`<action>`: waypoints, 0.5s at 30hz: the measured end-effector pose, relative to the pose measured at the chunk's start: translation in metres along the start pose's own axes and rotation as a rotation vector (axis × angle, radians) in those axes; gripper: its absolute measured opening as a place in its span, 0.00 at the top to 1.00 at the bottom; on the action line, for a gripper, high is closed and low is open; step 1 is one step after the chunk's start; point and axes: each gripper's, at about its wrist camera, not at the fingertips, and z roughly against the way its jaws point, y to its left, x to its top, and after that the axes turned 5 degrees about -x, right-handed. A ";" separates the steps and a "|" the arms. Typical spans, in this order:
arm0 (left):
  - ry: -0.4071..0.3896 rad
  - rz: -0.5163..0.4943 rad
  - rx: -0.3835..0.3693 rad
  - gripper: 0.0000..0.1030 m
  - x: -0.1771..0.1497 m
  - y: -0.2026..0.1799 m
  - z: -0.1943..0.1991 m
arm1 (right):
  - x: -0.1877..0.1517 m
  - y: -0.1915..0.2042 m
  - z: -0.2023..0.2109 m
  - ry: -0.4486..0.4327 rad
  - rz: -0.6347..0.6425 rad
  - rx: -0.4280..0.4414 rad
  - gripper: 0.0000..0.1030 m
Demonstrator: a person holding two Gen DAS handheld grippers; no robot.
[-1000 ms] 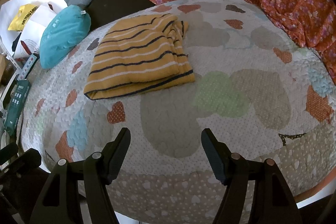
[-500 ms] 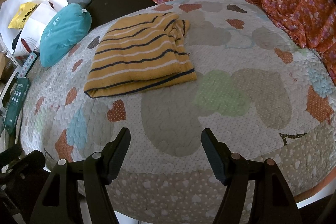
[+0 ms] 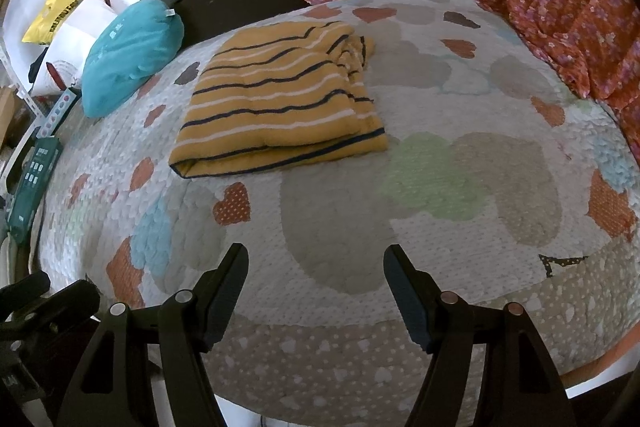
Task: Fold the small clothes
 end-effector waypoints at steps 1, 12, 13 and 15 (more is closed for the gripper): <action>0.002 0.000 0.000 0.00 0.000 0.000 0.000 | 0.000 0.000 0.000 0.001 0.003 0.001 0.28; 0.020 0.020 -0.009 0.00 -0.001 0.004 -0.005 | -0.001 0.004 0.000 0.001 0.016 0.001 0.27; 0.022 0.022 -0.010 0.00 -0.001 0.005 -0.006 | -0.001 0.005 0.000 0.001 0.015 0.001 0.27; 0.026 0.024 -0.013 0.00 -0.001 0.005 -0.007 | -0.002 0.005 0.000 0.002 0.016 0.001 0.27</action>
